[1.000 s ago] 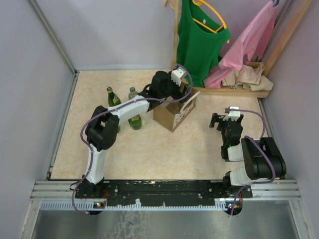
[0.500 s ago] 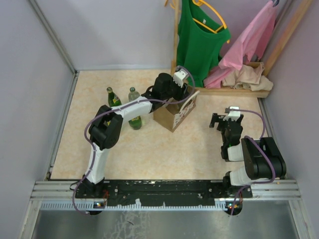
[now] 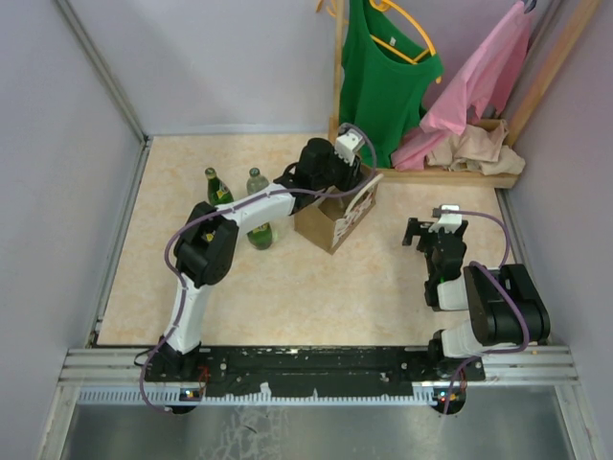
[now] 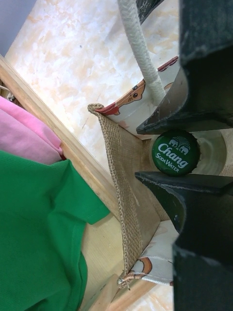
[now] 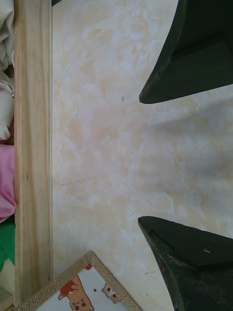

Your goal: Take the beverage out of the canvas bag

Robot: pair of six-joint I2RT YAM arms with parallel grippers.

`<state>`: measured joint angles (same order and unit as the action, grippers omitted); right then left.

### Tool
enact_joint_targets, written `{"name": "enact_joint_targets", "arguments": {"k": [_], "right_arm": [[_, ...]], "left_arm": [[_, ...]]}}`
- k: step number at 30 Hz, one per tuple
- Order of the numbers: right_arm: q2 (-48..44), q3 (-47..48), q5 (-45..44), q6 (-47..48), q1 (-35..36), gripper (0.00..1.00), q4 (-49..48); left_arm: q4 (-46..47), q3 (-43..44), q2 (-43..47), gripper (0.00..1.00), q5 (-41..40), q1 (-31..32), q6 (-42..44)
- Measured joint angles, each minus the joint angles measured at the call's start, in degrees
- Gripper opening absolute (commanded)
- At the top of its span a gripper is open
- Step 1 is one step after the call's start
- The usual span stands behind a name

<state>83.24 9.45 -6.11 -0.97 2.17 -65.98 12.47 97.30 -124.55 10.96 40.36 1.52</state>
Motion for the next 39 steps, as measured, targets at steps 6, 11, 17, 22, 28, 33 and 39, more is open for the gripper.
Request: {"name": "enact_joint_targets", "arguments": {"k": [6,11,17,22,28,33,39], "right_arm": [[0.0,0.0,0.0,0.0,0.0,0.99,0.0],[0.0,0.0,0.0,0.0,0.0,0.99,0.0],[0.0,0.0,0.0,0.0,0.0,0.99,0.0],[0.0,0.0,0.0,0.0,0.0,0.99,0.0],[0.0,0.0,0.0,0.0,0.0,0.99,0.0],[0.0,0.0,0.0,0.0,0.0,0.99,0.0],[0.0,0.0,0.0,0.0,0.0,0.99,0.0]], "left_arm": [[-4.6,4.7,-0.7,0.00,-1.5,0.0,0.4],[-5.3,8.6,-0.5,0.00,-1.7,-0.2,1.1],[-5.6,7.0,3.0,0.00,-0.9,-0.2,1.0],[-5.8,2.7,9.9,0.00,0.5,-0.2,0.9],[-4.7,-1.7,19.6,0.00,1.1,0.4,1.9],[-4.4,-6.4,27.6,0.00,0.4,1.6,4.0],[-5.1,-16.9,37.7,0.00,-3.5,4.2,6.8]]}}
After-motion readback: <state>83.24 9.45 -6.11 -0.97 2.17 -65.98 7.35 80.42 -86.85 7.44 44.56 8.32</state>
